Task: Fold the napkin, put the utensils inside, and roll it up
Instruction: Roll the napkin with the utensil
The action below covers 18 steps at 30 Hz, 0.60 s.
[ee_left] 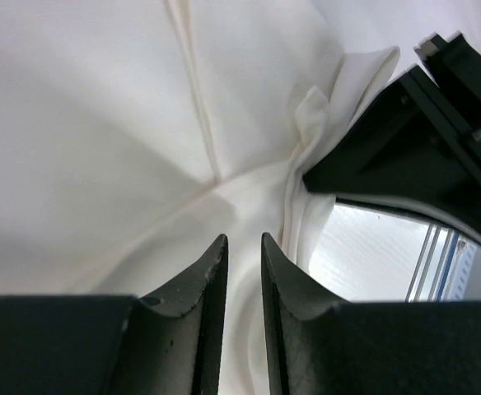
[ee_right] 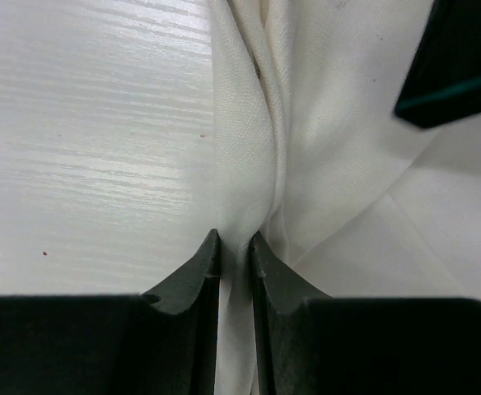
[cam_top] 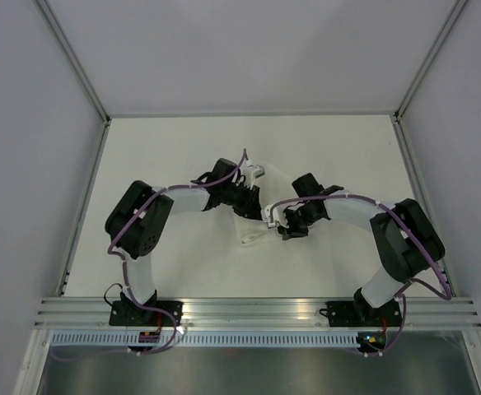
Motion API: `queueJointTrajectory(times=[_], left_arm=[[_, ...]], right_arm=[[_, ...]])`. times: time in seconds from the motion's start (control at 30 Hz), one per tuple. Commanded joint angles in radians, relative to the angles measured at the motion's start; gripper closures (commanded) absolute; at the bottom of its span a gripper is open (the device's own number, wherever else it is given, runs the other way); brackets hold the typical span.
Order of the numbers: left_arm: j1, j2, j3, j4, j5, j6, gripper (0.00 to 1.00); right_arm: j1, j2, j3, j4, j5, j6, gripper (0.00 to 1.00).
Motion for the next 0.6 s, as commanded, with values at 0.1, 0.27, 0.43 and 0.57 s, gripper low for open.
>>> queueJointTrajectory(times=[0.1,0.27,0.43,0.57], left_arm=[[0.042,-0.328,-0.263,0.388,-0.352,-0.155,0.69],[0.035,-0.489,-0.476,0.628,-0.464,-0.129,0.67],[-0.063,-0.652,-0.632,0.777,-0.607,0.027,0.63],[-0.222,-0.686,-0.62,0.687,-0.74,0.219,0.62]], right_arm=[[-0.064,0.214,0.119,-0.451,-0.115,-0.121,0.91],[-0.098,0.397,0.29,-0.672,-0.158,-0.218,0.9],[-0.123,0.518,0.402,-0.77,-0.181,-0.243,0.9],[-0.133,0.552,0.437,-0.793,-0.181,-0.233,0.9]])
